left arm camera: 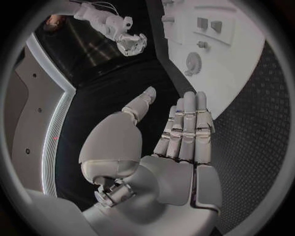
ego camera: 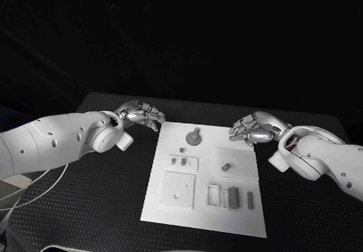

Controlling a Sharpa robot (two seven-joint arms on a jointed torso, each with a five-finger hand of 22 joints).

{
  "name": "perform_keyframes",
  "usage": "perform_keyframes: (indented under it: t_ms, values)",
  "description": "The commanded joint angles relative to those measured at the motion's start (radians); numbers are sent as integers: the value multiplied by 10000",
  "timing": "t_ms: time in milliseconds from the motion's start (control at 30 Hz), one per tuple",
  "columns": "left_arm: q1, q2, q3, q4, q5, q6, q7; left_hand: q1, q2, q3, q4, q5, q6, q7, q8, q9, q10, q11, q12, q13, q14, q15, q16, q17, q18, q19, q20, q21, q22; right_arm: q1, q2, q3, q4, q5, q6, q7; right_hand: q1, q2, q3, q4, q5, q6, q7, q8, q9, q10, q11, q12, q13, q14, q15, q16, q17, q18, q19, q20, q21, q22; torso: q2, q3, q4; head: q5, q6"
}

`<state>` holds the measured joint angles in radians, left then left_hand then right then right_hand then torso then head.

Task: Assemble the parts on the task board

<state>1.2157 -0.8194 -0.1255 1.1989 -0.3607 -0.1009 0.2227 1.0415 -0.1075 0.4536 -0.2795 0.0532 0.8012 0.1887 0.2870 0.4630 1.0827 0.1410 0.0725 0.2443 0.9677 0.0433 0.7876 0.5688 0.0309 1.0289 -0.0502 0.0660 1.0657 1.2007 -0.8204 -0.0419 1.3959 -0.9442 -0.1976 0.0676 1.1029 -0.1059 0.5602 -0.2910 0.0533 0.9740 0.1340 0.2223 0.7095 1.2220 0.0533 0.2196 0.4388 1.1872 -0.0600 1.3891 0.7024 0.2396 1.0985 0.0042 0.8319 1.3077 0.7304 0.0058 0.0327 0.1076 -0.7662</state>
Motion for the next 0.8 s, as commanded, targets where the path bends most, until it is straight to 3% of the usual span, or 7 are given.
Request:
perform_keyframes:
  t_ms: [33, 167, 367, 500, 567, 700, 800]
  values:
    - [9, 0, 6, -3, 166, -106, 174, -117, -3, 7, -21, -33, 33, 57, 60, -16, 18, 67, 1, -11, -58, 22, -90, -38, -123, -102, -8, -31, -54, -2, -198, 0, -293, -1504, -448, 424, 194, -32, -48, -22, -29, -136, 75, -42, -26, -71, -20, -41, 4, -39, 4, -21, -8, 222, -27, -8, -64, 135, -101, 66, -54, -68, 28]
    - [8, 34, 6, -66, 192, -108, 187, -123, -8, 11, -20, -33, 36, 59, 66, -16, 21, 70, 2, -11, -58, 29, -132, -56, -129, -127, -2, -27, -85, -3, -453, -1, -389, -1473, -539, 433, 259, -146, -93, -10, -31, -116, 78, -50, -52, -57, -20, -38, 10, -30, 4, -10, -3, 222, -18, 2, -57, 144, -131, 103, -91, -82, 79]
    - [6, 126, 6, -232, 339, -197, 269, -187, -17, 33, -23, -34, 18, 58, 82, -24, 13, 97, 0, -14, -281, 147, -565, -225, -213, -505, 99, -53, -338, -4, -531, -5, -709, -1330, -626, 371, -224, -388, -306, 162, -30, -111, 98, -76, -96, -57, -3, -46, 12, -22, 22, -11, -5, 222, 18, 58, -61, 136, -154, 149, -150, -136, 120]
    - [6, 119, 6, -237, 423, -226, 292, -226, -18, 68, -30, -33, 2, 62, 96, -25, 20, 102, 4, -12, -566, 332, -1038, -400, -285, -982, 255, -58, -616, -5, -563, -6, -906, -1199, -696, 357, -344, -429, -383, 151, -31, -139, 108, -101, -118, -83, 2, -63, 8, -35, 26, -20, -8, 222, 10, 57, -77, 130, -157, 157, -160, -196, 123]
    - [6, 111, 6, -232, 436, -234, 310, -249, -21, 97, -30, -35, -11, 68, 109, -23, 14, 106, 2, -14, -726, 476, -1400, -520, -295, -1299, 391, -43, -839, -5, -549, -7, -1121, -799, -824, 379, -362, -413, -389, 150, -30, -142, 110, -105, -124, -87, 3, -66, 7, -39, 27, -23, -9, 222, 8, 55, -83, 128, -148, 146, -141, -240, 183]
    - [7, 89, 8, -221, 551, -236, 343, -254, -20, 130, -39, -33, -27, 55, 138, -16, 17, 106, 3, -15, -1002, 690, -2008, -685, -273, -1683, 599, -46, -1187, -5, -497, -9, -1591, 834, -1305, 553, -335, -308, -359, 74, -29, -137, 109, -117, -152, -93, 10, -75, 10, -182, 34, -142, -54, 222, -124, 81, -192, 98, -155, 148, -127, -310, 235]
    - [8, 91, 9, -250, 647, -302, 398, -238, -7, 133, -41, -29, -52, 40, 150, -15, -25, 111, -16, -30, -1380, 860, -2490, -798, -185, -1858, 762, -35, -1404, -5, -426, -9, -2014, 2199, -1637, 899, -271, -221, -291, 31, -27, -166, 124, -151, -201, -147, 41, -112, 3, -595, 74, -660, -283, 184, -567, 261, -579, -37, -147, 133, -123, -346, 276]
